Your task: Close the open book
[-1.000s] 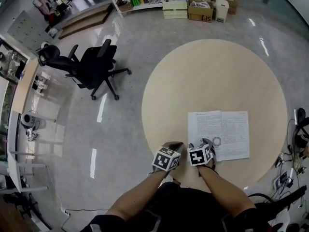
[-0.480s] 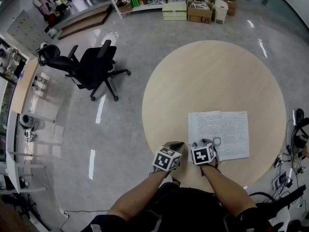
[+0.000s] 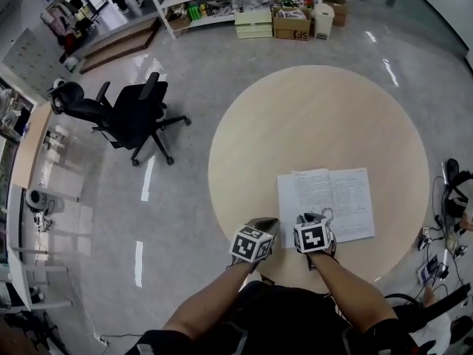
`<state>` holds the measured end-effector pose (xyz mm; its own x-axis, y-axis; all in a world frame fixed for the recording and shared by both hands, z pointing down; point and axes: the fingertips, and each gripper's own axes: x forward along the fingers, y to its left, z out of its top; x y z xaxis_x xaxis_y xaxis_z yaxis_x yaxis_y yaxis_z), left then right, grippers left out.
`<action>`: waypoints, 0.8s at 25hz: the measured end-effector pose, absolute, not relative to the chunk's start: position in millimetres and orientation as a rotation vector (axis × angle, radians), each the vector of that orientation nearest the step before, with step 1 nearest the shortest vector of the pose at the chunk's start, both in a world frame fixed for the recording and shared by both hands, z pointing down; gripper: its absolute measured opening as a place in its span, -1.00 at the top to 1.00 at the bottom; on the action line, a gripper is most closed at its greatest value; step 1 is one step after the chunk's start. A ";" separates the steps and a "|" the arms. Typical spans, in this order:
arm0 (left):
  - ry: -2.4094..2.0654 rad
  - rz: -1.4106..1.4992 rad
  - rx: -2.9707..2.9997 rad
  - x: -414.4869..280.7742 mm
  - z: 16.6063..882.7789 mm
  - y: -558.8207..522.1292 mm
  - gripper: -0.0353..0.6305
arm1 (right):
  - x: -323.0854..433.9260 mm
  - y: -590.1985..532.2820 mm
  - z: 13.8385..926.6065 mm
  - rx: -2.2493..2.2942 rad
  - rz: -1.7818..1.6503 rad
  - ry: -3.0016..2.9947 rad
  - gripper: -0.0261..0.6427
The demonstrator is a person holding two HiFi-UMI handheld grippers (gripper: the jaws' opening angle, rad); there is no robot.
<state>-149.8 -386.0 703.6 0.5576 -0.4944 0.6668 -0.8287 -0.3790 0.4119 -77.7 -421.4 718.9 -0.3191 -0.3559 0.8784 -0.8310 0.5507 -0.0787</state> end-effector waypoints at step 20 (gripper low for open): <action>-0.952 0.599 2.157 -56.4 678.3 -419.2 0.94 | 79.3 -466.9 681.0 1.201 0.806 -2.018 0.60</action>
